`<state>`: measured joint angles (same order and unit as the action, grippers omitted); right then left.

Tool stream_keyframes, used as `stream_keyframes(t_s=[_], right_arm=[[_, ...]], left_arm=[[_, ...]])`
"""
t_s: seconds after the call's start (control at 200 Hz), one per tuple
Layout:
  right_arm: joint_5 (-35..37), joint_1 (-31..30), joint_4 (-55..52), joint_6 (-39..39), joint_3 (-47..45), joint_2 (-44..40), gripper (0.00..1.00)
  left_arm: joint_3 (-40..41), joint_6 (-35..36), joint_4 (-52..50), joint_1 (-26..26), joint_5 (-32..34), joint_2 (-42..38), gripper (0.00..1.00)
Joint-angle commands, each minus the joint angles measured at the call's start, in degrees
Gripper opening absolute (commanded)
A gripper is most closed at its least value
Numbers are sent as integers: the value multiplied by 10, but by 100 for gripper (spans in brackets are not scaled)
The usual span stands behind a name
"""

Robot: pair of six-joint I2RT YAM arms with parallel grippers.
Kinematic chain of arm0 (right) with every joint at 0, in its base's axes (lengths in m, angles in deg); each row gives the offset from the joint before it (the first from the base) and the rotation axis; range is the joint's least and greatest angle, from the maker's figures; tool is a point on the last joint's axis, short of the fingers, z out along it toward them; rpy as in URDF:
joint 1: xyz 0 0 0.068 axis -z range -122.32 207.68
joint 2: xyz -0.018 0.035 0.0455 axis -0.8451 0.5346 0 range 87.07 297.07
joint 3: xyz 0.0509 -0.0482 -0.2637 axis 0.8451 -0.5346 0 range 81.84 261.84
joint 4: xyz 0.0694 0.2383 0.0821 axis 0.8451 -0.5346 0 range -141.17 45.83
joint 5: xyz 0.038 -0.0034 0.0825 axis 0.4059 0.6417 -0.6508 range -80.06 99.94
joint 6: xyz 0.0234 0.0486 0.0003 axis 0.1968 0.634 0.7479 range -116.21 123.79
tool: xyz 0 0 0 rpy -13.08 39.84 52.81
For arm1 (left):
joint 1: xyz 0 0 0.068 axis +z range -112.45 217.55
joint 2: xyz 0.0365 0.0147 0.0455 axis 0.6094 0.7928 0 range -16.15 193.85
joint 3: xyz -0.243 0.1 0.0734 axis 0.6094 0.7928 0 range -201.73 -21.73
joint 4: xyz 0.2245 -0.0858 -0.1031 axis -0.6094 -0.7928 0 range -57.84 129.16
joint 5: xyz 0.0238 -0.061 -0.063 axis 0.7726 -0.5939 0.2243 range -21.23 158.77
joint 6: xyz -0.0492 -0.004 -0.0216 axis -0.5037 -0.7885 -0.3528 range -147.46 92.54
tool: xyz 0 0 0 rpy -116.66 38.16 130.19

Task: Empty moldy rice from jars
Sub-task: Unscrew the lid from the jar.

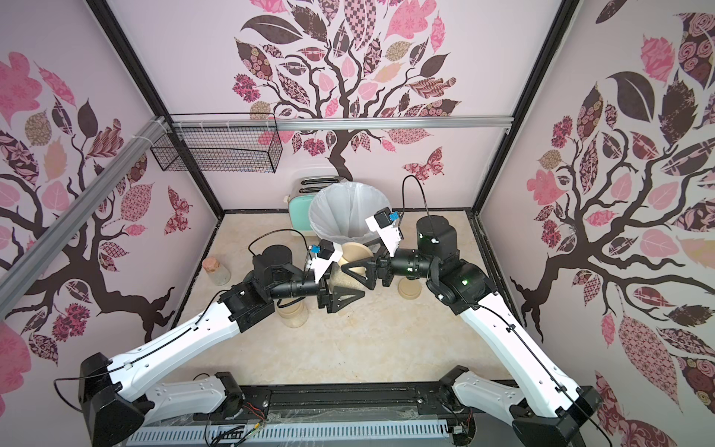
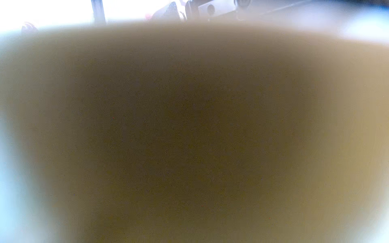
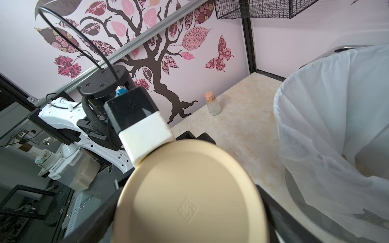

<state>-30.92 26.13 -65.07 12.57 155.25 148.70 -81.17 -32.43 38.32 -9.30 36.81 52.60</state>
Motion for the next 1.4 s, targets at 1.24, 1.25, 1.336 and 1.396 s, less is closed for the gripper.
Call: stream_keyframes(t_s=[1.24, 1.25, 1.336, 1.396], right_arm=[[-347, 76, 214, -45, -46, 8, 68], [-347, 76, 214, -44, -45, 8, 68], [-344, 82, 214, -41, -44, 5, 68], [-339, 85, 217, -37, -44, 4, 68]], left_arm=[[-8, -51, 88, 2, -30, -54, 63], [-8, -51, 88, 2, -30, -54, 63], [-7, -49, 88, 2, -29, -53, 63], [-7, -48, 88, 2, -28, -55, 63]])
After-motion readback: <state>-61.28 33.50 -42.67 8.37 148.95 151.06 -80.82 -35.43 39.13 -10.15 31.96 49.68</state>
